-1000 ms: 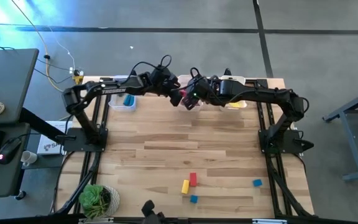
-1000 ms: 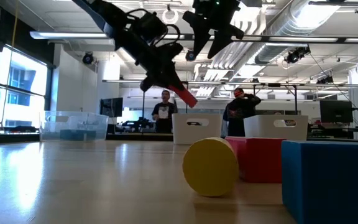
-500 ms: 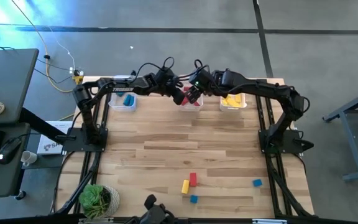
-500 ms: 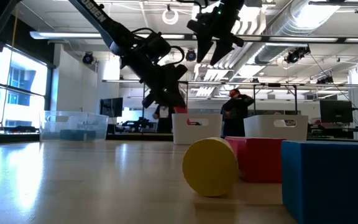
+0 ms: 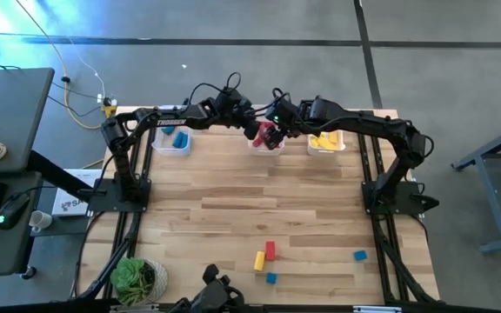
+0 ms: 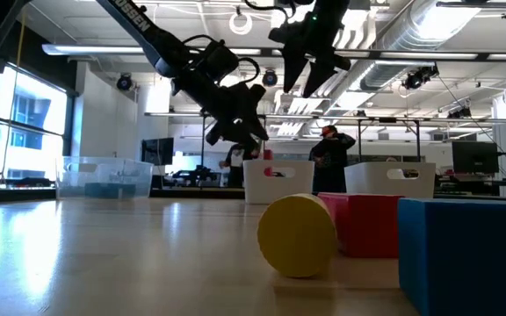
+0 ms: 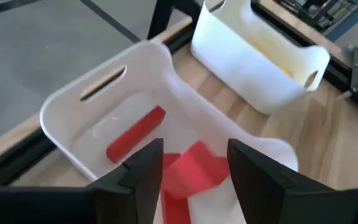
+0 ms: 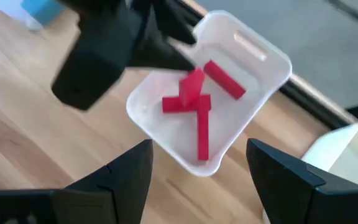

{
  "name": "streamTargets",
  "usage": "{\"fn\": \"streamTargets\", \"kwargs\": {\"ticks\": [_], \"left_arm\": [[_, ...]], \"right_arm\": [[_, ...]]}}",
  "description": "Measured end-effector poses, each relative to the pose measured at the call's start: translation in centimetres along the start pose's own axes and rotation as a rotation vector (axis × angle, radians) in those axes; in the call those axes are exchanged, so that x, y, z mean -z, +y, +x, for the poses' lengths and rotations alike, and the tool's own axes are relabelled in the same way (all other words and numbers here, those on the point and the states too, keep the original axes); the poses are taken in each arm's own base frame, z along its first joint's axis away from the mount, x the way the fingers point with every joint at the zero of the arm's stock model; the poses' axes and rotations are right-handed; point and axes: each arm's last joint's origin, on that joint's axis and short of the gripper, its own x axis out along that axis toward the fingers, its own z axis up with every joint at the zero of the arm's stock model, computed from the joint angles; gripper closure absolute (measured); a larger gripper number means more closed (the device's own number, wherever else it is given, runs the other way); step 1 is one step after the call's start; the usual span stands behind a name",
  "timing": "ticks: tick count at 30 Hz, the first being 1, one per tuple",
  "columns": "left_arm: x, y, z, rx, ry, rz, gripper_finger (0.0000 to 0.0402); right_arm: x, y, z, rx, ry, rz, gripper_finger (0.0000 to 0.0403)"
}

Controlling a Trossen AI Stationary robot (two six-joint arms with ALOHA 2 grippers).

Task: Sort & place blocks by color
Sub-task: Put the blue block into the transparent bin

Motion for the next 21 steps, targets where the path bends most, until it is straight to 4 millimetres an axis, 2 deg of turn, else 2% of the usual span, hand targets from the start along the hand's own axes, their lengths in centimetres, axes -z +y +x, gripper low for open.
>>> {"fn": "streamTargets", "kwargs": {"ticks": [5, 9, 13, 21], "left_arm": [[-1.8, 0.4, -0.7, -0.020, 0.009, -0.005, 0.0235], [-3.7, 0.7, -2.2, -0.050, 0.022, 0.053, 0.0238], [-4.9, 0.7, -4.6, -0.072, 0.049, 0.097, 0.0238], [-5.6, -0.8, -11.1, -0.081, 0.098, 0.119, 0.0238]], "right_arm": [[0.4, 0.1, 0.0, -0.062, 0.068, 0.040, 0.0157], [0.8, 0.9, -0.3, -0.133, 0.111, 0.047, 0.0157], [1.5, 2.1, -0.7, -0.165, 0.122, 0.024, 0.0157], [3.2, 4.7, -1.8, -0.212, 0.131, -0.044, 0.0157]]}}
